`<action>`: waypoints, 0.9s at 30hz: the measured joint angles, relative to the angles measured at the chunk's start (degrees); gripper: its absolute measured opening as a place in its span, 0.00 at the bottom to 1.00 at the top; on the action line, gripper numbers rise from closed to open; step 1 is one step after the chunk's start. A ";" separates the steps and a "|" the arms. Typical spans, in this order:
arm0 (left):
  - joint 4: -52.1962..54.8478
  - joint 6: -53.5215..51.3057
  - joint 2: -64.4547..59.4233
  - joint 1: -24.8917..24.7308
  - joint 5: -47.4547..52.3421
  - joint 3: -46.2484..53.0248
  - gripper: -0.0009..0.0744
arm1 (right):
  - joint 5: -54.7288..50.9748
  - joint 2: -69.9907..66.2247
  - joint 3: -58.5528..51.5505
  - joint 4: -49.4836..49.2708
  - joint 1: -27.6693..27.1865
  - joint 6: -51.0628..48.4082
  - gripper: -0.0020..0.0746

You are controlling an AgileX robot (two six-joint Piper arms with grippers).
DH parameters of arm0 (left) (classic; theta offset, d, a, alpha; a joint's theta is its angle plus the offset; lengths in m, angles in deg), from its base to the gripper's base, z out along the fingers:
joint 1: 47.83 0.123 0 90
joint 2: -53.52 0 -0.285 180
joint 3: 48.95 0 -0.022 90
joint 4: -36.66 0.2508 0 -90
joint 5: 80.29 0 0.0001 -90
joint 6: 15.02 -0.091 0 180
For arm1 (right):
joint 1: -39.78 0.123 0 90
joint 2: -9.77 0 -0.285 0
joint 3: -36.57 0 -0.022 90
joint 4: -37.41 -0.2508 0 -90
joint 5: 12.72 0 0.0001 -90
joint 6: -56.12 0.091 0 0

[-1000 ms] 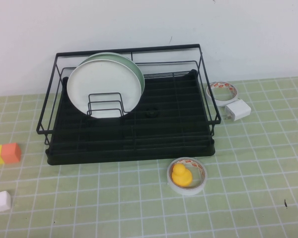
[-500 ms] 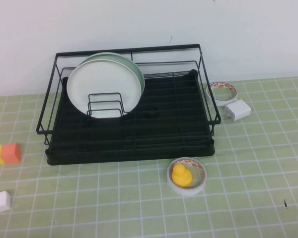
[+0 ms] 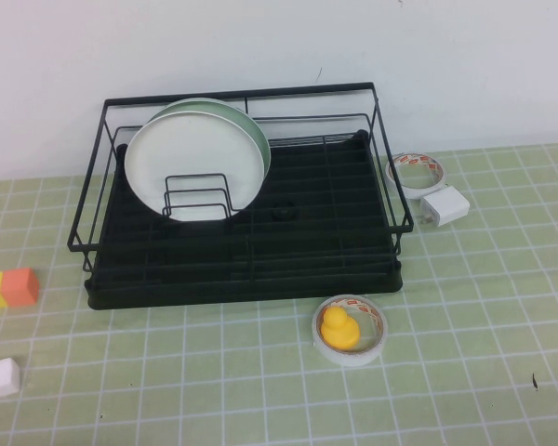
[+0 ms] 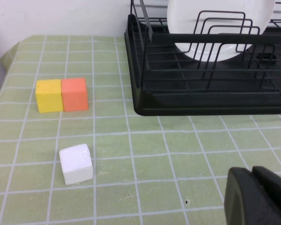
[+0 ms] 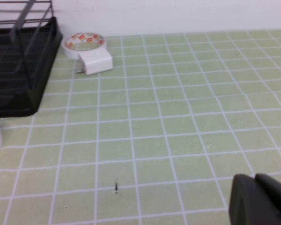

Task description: Place plate on rack

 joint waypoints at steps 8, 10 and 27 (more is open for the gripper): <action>0.00 0.12 0.00 0.00 0.00 0.00 0.01 | 0.00 0.00 0.00 0.02 -1.12 0.00 0.03; 0.00 0.24 0.00 0.00 0.00 0.00 0.01 | 0.00 0.00 0.00 0.02 -1.12 0.00 0.03; 0.00 0.27 0.00 0.00 0.00 0.00 0.01 | 0.00 0.00 0.00 0.02 -1.12 0.00 0.03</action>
